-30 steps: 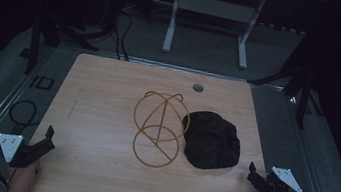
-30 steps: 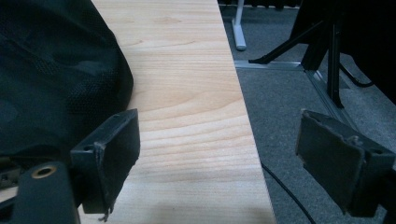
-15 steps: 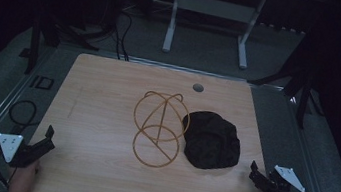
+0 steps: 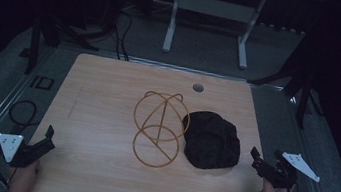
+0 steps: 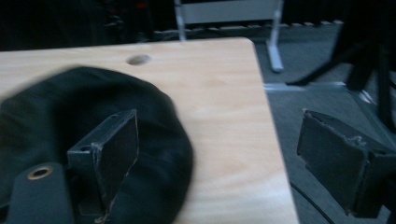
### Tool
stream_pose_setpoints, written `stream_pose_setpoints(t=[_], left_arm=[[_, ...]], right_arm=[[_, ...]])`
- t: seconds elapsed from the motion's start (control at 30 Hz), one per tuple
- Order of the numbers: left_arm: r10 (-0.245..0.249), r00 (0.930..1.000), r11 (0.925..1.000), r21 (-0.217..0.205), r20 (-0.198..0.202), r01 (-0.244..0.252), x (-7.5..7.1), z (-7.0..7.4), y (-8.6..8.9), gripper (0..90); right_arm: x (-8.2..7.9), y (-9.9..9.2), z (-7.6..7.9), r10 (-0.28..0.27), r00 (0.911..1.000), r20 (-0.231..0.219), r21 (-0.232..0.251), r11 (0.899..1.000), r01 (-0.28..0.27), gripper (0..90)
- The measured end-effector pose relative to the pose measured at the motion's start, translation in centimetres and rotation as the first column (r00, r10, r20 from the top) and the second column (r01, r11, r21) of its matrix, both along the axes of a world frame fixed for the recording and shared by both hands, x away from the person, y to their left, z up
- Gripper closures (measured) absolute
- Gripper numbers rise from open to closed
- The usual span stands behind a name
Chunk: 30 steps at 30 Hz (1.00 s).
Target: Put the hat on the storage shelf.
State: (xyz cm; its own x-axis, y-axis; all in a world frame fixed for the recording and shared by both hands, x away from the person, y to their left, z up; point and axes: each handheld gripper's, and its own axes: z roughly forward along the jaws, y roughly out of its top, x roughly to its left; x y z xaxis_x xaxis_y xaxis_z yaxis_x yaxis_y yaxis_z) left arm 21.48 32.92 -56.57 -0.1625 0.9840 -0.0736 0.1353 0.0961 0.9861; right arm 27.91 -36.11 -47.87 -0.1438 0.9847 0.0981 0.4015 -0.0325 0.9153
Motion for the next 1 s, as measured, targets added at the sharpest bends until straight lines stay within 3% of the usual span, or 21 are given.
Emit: stream_pose_setpoints(t=[0.2, 0.43, 0.87, 1.0], left_arm=[[0.0, 1.0, 1.0, -0.003, -0.004, 0.0, 0.0, 0.0, 0.0, 0.6], [-0.001, 1.0, 1.0, -0.003, -0.002, 0.001, 0.0, 0.0, 0.0, 0.6], [-0.003, 1.0, 1.0, -0.003, -0.002, 0.003, 0.0, 0.0, 0.1, 0.6], [-0.003, 1.0, 1.0, -0.004, -0.002, 0.003, 0.0, 0.0, 0.1, 0.6]], right_arm=[[0.3, 2.1, 2.7, 0.092, 0.9955, 0.024, -0.025, 0.996, -0.091, 12.5], [0.4, 4.3, 4.3, 0.163, 0.9861, 0.033, -0.036, 0.986, -0.162, 12.6], [0.9, 7.8, 5.3, 0.252, 0.967, 0.036, -0.075, 0.966, -0.249, 12.6], [1.5, 8.9, 5.0, 0.275, 0.9615, 0.007, -0.096, 0.957, -0.273, 12.7]])
